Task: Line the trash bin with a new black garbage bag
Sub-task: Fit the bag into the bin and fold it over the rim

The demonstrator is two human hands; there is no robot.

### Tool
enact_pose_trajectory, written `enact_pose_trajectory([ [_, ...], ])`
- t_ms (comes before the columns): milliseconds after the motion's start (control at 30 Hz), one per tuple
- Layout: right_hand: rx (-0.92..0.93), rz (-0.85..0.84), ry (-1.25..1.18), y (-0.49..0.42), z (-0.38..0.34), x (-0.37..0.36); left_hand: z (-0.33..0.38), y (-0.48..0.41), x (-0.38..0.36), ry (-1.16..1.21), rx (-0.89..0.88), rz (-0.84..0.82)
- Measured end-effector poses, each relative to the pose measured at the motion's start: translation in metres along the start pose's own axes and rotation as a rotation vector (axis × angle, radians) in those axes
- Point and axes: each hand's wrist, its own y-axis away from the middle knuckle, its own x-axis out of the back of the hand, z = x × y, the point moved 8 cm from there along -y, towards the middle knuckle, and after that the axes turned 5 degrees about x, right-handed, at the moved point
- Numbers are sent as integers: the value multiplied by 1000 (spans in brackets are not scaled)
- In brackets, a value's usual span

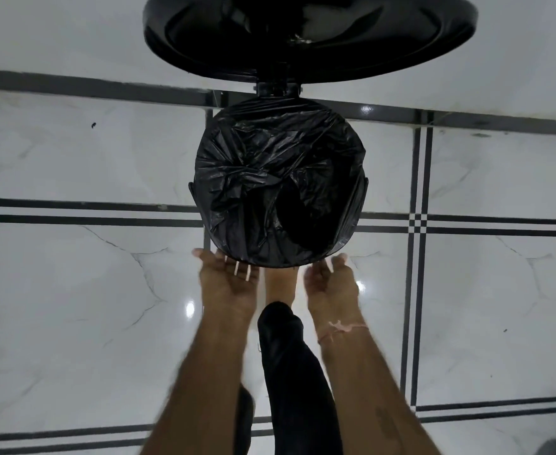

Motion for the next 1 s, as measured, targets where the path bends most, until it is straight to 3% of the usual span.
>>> enact_pose_trajectory([
  [67,524,19,293,19,-53,-6,25,1,-7,-114,-82,-54],
  [100,843,-110,403,38,-77,-26,39,-1,-13,-169,-135,-86],
  [133,1031,-335,489,60,-84,-54,52,-2,-19,-240,-186,-94],
  [167,1102,-571,576,73,-79,-87,60,-2,-27,-287,-227,-112],
  [200,1115,-738,724,82,-70,-118,64,-1,-32,-320,-247,-117],
  [267,1056,-915,1064,80,-45,-170,67,-4,-38,-355,-226,-141],
  [400,746,-999,1460,43,-1,-228,70,-13,-33,-370,-171,-158],
  [633,538,-889,1621,-14,14,-272,68,-33,-24,-340,-194,-181],
  [733,500,-808,1582,-32,9,-266,67,-36,-23,-359,-197,-178],
  [833,457,-843,1565,-31,2,-253,70,-33,-26,-350,-208,-181],
  [900,584,-863,1514,-10,-13,-244,71,-30,-26,-347,-211,-168],
  [1000,1157,-820,1343,46,-59,-218,70,-24,-29,-363,-194,-162],
])
